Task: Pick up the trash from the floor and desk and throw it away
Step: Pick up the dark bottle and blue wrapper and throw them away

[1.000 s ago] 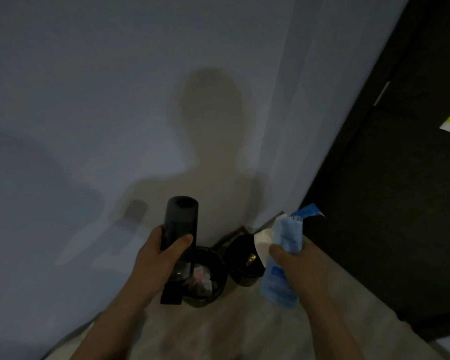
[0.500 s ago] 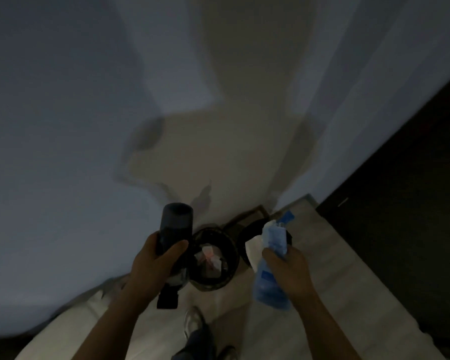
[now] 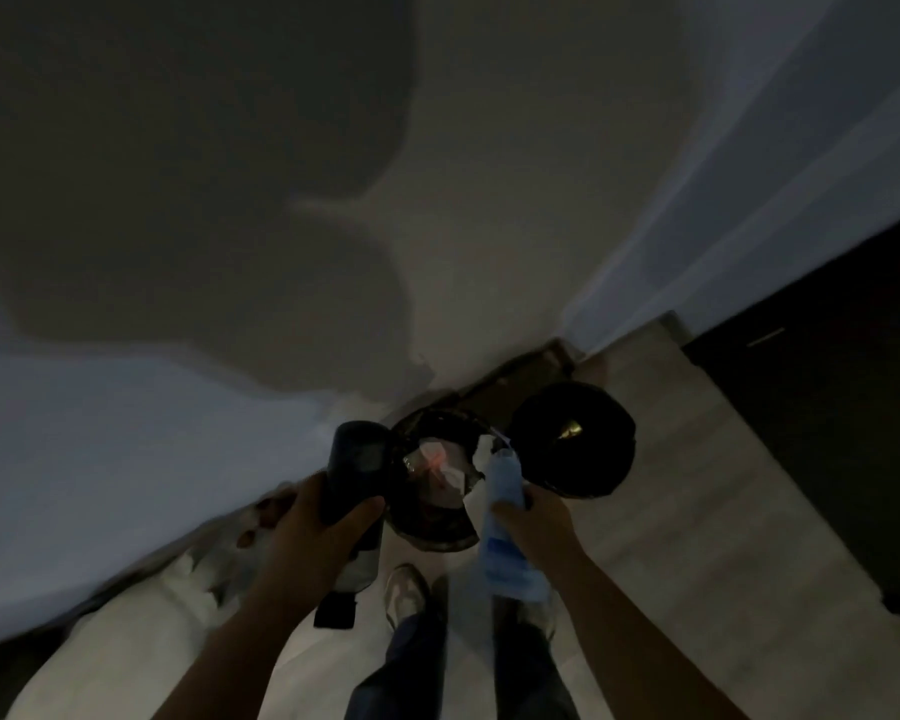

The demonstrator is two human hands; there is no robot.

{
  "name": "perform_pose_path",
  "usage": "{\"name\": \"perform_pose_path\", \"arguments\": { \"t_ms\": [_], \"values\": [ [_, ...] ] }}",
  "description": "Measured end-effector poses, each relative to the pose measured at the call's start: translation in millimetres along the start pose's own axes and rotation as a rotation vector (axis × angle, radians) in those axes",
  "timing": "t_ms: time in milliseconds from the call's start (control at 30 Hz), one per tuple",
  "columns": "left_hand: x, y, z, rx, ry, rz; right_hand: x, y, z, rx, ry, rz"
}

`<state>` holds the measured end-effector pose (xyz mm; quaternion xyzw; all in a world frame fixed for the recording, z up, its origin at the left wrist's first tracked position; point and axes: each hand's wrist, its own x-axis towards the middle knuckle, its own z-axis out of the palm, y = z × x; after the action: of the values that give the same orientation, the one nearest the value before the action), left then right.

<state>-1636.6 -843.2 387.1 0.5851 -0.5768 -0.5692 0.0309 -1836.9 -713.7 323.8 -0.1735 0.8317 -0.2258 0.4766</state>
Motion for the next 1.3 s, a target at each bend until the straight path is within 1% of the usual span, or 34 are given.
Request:
{"name": "perform_pose_path", "arguments": {
  "t_ms": [133, 300, 400, 567, 667, 733, 800, 900, 1000, 1167, 1300],
  "values": [
    [37, -35, 19, 0.040, -0.035, -0.049, 54, 25, 32, -0.028, -0.037, 0.086],
    [80, -83, 44, 0.057, -0.035, -0.091, 117, 54, 72, -0.059, -0.086, 0.123],
    [101, -110, 55, 0.029, -0.016, -0.126, 149, 65, 93, -0.078, -0.139, 0.107],
    [121, -137, 71, 0.040, 0.001, -0.154, 180, 76, 114, -0.198, -0.132, 0.083],
    [128, -141, 78, 0.054, -0.005, -0.168, 185, 80, 117, -0.134, -0.158, 0.014],
    [129, -140, 82, 0.057, -0.010, -0.179, 184, 84, 114, -0.095, -0.155, -0.017],
    [129, -135, 85, 0.075, -0.017, -0.177, 180, 90, 106, -0.102, -0.150, -0.006],
    [129, -123, 94, 0.121, -0.029, -0.173, 173, 103, 88, -0.137, -0.153, -0.004],
    [130, -109, 108, 0.190, -0.058, -0.169, 167, 118, 64, -0.191, -0.106, -0.016],
    [132, -89, 142, 0.324, -0.153, -0.166, 156, 147, 16, -0.238, -0.065, -0.006],
    [142, -79, 183, 0.416, -0.174, -0.152, 150, 173, -24, -0.237, -0.063, 0.040]
  ]
}}
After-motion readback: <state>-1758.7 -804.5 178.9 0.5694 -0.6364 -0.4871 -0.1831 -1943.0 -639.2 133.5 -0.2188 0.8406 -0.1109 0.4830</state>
